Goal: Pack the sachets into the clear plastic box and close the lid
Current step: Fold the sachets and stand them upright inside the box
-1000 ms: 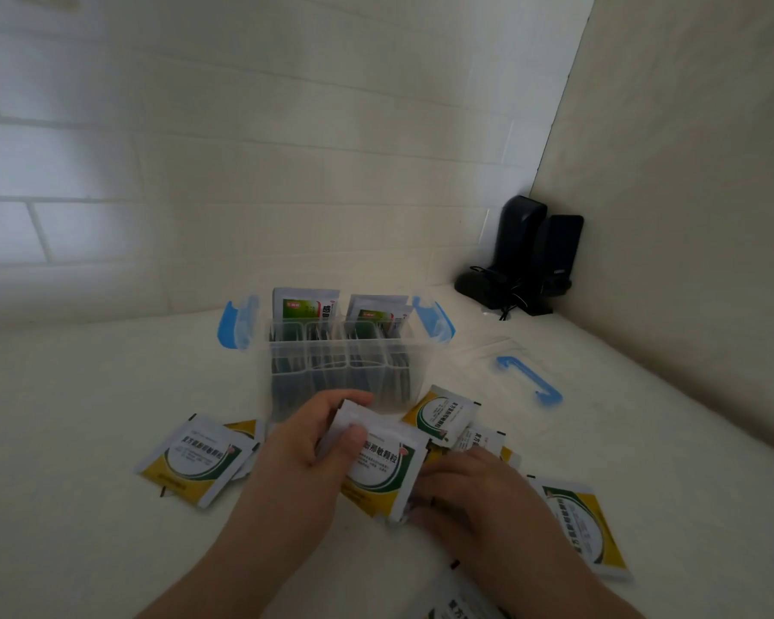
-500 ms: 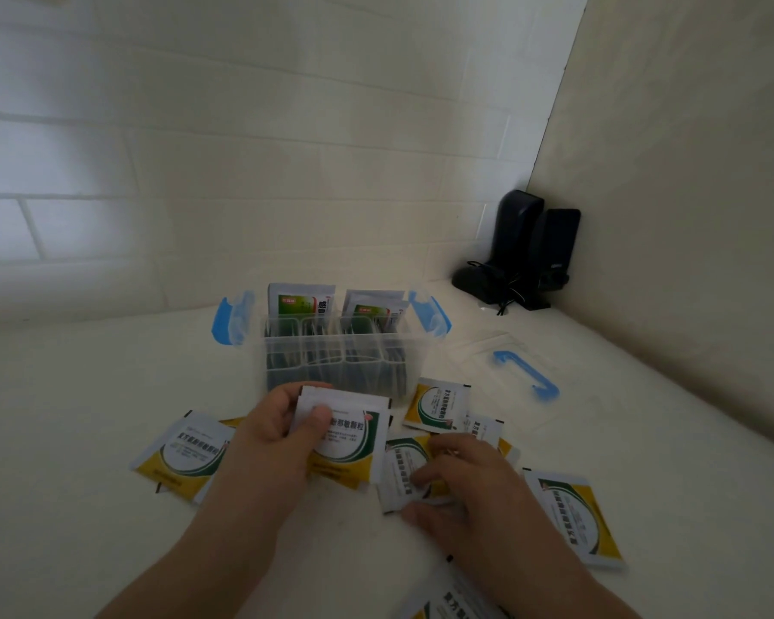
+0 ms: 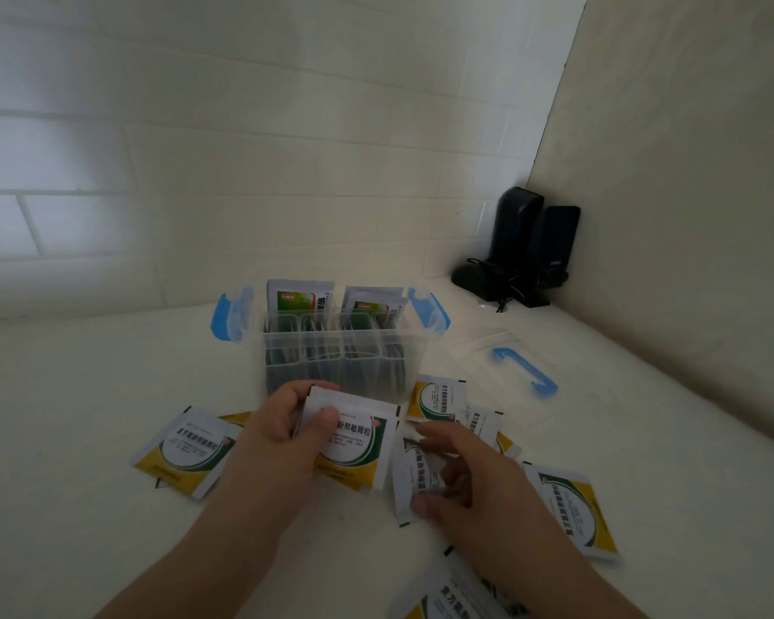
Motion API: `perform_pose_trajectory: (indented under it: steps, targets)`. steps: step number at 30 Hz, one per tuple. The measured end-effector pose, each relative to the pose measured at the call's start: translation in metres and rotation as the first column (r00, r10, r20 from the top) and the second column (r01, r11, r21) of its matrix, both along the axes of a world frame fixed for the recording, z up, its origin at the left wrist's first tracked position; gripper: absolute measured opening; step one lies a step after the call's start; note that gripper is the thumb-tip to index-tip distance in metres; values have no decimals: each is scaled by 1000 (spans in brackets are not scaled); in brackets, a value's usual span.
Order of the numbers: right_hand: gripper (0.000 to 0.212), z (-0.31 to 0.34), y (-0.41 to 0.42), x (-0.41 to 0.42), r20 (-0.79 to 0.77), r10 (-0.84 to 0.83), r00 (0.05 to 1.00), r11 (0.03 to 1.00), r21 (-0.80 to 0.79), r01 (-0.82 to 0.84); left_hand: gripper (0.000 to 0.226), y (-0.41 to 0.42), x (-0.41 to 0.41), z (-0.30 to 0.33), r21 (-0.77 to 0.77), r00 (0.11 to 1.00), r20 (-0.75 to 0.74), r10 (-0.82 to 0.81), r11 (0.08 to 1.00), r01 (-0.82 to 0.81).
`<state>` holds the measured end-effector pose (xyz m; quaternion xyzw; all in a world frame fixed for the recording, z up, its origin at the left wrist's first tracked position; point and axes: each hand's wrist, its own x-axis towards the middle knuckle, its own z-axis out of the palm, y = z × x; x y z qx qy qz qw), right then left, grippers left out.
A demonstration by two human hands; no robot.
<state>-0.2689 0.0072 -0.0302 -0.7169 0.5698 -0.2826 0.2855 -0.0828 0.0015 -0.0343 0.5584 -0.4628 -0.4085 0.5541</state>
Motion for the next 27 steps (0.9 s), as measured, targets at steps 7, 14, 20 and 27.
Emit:
perform_pose_trajectory:
  steps: [7, 14, 20, 27]
  targets:
    - [37, 15, -2, -12, 313, -61, 948, 989, -106, 99, 12, -1, -1, 0, -3, 1000, -27, 13, 1000, -13]
    - [71, 12, -1, -15, 554, 47, 831, 987, 102, -124, 13, -1, -8, -5, 16, 993, -57, -100, 995, 101]
    - [52, 3, 1, -2, 416, 19, 909, 995, 79, -57, 18, 5, -14, -1, -11, 974, -42, -222, 975, 221]
    - [9, 17, 4, -6, 438, -75, 896, 995, -27, 97, 26, 3, -12, 0, -17, 983, -65, -172, 985, 172]
